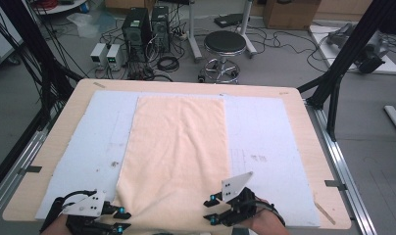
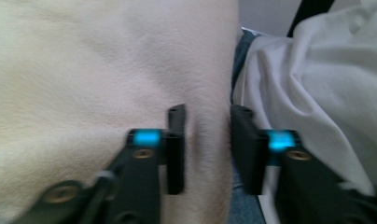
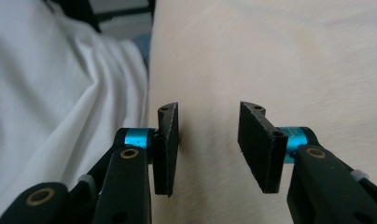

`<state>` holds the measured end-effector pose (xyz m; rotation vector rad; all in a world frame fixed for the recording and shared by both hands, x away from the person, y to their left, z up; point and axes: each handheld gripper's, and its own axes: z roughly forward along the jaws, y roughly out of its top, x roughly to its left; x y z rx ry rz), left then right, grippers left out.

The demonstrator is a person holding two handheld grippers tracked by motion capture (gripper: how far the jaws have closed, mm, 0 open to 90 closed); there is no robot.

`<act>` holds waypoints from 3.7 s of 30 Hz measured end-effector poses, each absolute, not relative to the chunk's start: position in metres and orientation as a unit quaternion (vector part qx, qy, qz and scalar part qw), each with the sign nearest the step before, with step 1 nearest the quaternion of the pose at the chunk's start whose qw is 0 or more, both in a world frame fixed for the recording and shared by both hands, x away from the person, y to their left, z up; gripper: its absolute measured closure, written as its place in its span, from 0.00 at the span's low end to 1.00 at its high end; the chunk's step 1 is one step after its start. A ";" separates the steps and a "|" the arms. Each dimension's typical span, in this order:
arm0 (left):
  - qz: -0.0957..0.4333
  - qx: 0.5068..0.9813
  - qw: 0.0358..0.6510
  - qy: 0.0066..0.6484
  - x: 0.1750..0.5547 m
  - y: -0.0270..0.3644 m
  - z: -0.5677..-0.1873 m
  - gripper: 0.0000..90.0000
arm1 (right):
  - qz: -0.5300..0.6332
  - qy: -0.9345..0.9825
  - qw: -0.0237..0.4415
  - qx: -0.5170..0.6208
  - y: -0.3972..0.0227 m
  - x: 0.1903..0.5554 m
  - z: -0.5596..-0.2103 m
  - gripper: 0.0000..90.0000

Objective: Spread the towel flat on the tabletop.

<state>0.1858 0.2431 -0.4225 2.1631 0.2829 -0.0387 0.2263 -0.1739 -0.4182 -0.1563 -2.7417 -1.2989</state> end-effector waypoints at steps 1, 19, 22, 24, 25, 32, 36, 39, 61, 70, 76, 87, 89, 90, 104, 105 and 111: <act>-0.009 0.876 0.466 0.121 0.188 0.245 -0.421 0.64 | -0.433 -0.898 0.043 -0.061 -0.177 0.230 -0.416 0.61; 0.136 0.859 0.396 0.294 0.284 0.235 -0.440 0.64 | -0.394 -0.891 -0.083 -0.209 -0.201 0.296 -0.426 0.56; 0.132 0.856 0.405 0.292 0.287 0.237 -0.442 0.64 | -0.398 -0.888 -0.083 -0.215 -0.203 0.297 -0.426 0.55; 0.131 0.858 0.405 0.289 0.286 0.238 -0.442 0.64 | -0.396 -0.889 -0.080 -0.216 -0.204 0.297 -0.427 0.54; 0.130 0.857 0.407 0.289 0.286 0.238 -0.442 0.63 | -0.393 -0.891 -0.075 -0.216 -0.204 0.296 -0.427 0.54; 0.116 0.854 0.421 0.285 0.283 0.243 -0.441 0.62 | -0.373 -0.899 -0.071 -0.221 -0.205 0.297 -0.435 0.54; 0.108 0.855 0.430 0.270 0.269 0.248 -0.439 0.60 | -0.370 -0.901 -0.082 -0.213 -0.203 0.295 -0.436 0.54; 0.105 0.866 0.415 0.258 0.257 0.254 -0.441 0.60 | -0.374 -0.900 -0.084 -0.208 -0.204 0.289 -0.436 0.54; 0.084 0.883 0.412 0.210 0.241 0.248 -0.442 0.53 | -0.382 -0.904 -0.068 -0.180 -0.202 0.281 -0.440 0.51; 0.095 0.846 0.465 0.242 0.254 0.253 -0.430 0.47 | -0.438 -0.867 -0.081 -0.221 -0.218 0.284 -0.429 0.41; 0.112 0.821 0.500 0.251 0.273 0.241 -0.416 0.43 | -0.449 -0.854 -0.101 -0.242 -0.225 0.293 -0.415 0.34; 0.126 0.788 0.528 0.292 0.298 0.247 -0.408 0.42 | -0.468 -0.838 -0.121 -0.255 -0.221 0.318 -0.397 0.28; 0.131 0.781 0.531 0.302 0.302 0.249 -0.407 0.42 | -0.473 -0.834 -0.121 -0.255 -0.219 0.321 -0.394 0.28; 0.136 0.780 0.531 0.303 0.303 0.250 -0.406 0.42 | -0.475 -0.833 -0.124 -0.255 -0.218 0.322 -0.393 0.28; 0.152 0.807 0.498 0.279 0.295 0.240 -0.406 0.40 | -0.448 -0.851 -0.111 -0.249 -0.199 0.324 -0.407 0.24; 0.152 0.807 0.497 0.279 0.294 0.239 -0.406 0.40 | -0.447 -0.853 -0.110 -0.246 -0.198 0.324 -0.408 0.24; 0.151 0.807 0.500 0.276 0.291 0.237 -0.407 0.39 | -0.441 -0.856 -0.111 -0.247 -0.194 0.323 -0.412 0.24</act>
